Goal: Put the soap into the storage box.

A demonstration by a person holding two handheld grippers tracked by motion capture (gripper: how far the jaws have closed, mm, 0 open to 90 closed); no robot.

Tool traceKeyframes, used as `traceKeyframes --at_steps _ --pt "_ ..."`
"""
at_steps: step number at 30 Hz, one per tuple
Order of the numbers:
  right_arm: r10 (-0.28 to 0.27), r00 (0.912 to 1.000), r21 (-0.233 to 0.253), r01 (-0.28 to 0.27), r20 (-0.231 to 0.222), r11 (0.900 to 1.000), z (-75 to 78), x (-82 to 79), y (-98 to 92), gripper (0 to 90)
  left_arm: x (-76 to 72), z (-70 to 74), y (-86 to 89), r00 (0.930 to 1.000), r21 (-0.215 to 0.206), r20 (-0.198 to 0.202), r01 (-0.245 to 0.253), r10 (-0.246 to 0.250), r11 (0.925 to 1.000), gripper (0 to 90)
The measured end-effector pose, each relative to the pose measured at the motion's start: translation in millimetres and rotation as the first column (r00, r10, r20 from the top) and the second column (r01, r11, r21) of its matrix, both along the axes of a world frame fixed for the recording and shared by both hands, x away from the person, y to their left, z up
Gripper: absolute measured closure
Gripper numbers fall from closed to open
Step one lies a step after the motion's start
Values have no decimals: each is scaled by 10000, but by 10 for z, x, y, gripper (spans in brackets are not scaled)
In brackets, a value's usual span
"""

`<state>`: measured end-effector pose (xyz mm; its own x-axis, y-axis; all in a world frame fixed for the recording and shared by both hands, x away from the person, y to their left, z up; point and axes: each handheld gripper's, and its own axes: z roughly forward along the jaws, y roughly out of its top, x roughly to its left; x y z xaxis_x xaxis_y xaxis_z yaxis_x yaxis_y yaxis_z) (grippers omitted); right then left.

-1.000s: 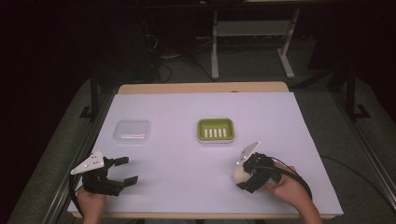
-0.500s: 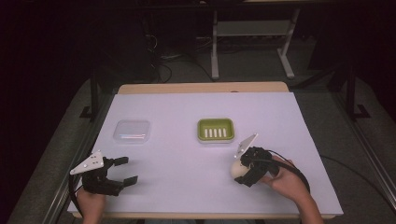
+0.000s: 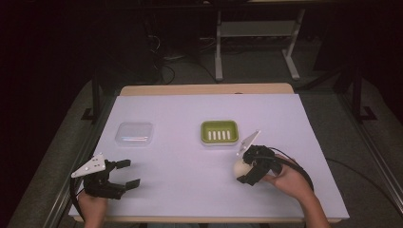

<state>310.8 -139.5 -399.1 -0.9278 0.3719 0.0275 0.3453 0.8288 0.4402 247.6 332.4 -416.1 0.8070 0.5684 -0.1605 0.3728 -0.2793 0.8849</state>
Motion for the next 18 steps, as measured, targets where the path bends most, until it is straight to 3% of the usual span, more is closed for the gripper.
traceKeyframes --at_steps 18 --pt "115 9998 -7 -116 -162 9999 76 157 77 234 2 -2 7 10000 -53 -22 -27 27 10000 131"
